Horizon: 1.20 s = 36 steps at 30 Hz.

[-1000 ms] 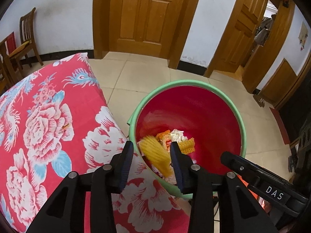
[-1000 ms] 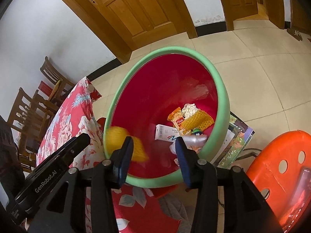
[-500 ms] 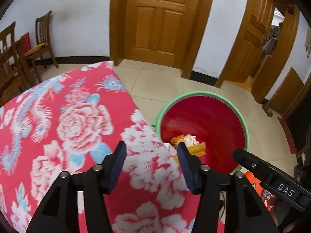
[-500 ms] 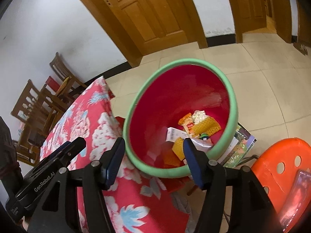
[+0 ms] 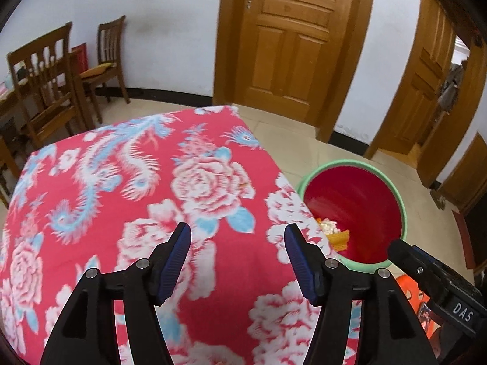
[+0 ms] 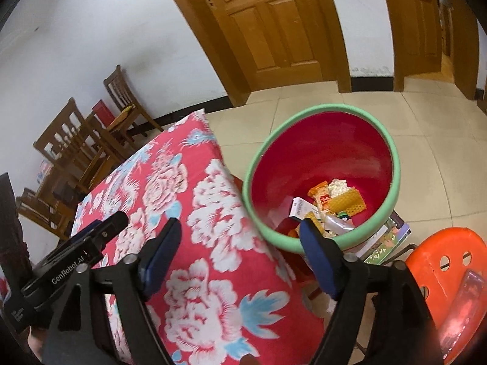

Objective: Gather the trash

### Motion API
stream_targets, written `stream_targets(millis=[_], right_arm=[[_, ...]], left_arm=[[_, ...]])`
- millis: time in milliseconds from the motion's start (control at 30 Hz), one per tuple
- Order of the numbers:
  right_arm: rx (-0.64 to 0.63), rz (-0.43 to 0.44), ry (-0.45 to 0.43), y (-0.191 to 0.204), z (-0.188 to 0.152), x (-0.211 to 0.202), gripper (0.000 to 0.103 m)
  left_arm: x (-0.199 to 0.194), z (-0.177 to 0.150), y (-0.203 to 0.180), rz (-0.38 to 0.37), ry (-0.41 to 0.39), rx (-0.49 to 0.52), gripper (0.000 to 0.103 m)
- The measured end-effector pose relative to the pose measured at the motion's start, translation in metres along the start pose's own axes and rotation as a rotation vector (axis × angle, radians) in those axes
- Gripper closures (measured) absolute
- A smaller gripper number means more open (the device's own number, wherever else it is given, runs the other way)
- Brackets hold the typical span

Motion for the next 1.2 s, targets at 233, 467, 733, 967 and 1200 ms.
stream_targets(millis=[233,467,733,967,1200], right_arm=[[-0.055,-0.009,-0.021,0.026,-0.011,-0.014,0.013],[-0.095,-0.009,-0.023,0.043,-0.021,-0.021,0.013],[-0.119,-0.008,-0.028,0.054,-0.029,-0.027,0.013],[-0.129,0.000,-0.034,0.060,-0.031,-0.032,0.013],[-0.130,0.001,-0.035,0.061,-0.032,-0.033,0.012]], left_arm=[[-0.028,-0.005,0.023,0.036,-0.041,-0.029,0.034],[-0.046,-0.013,0.040,0.070,-0.055,-0.059,0.034],[-0.061,-0.019,0.050,0.083,-0.079,-0.077,0.033],[-0.068,-0.021,0.054,0.086,-0.085,-0.089,0.033],[-0.071,-0.022,0.055,0.091,-0.090,-0.095,0.033]])
Point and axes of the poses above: each gripper's, at about its wrist camera, not at the fingertips, and x roughly the way its jaws point, y to its left, z to its top, the point moved 4 cm from there along x, roughly the way its jaws point, and after that the axes turned 3 degrees about -y, right-handed, at the moved point
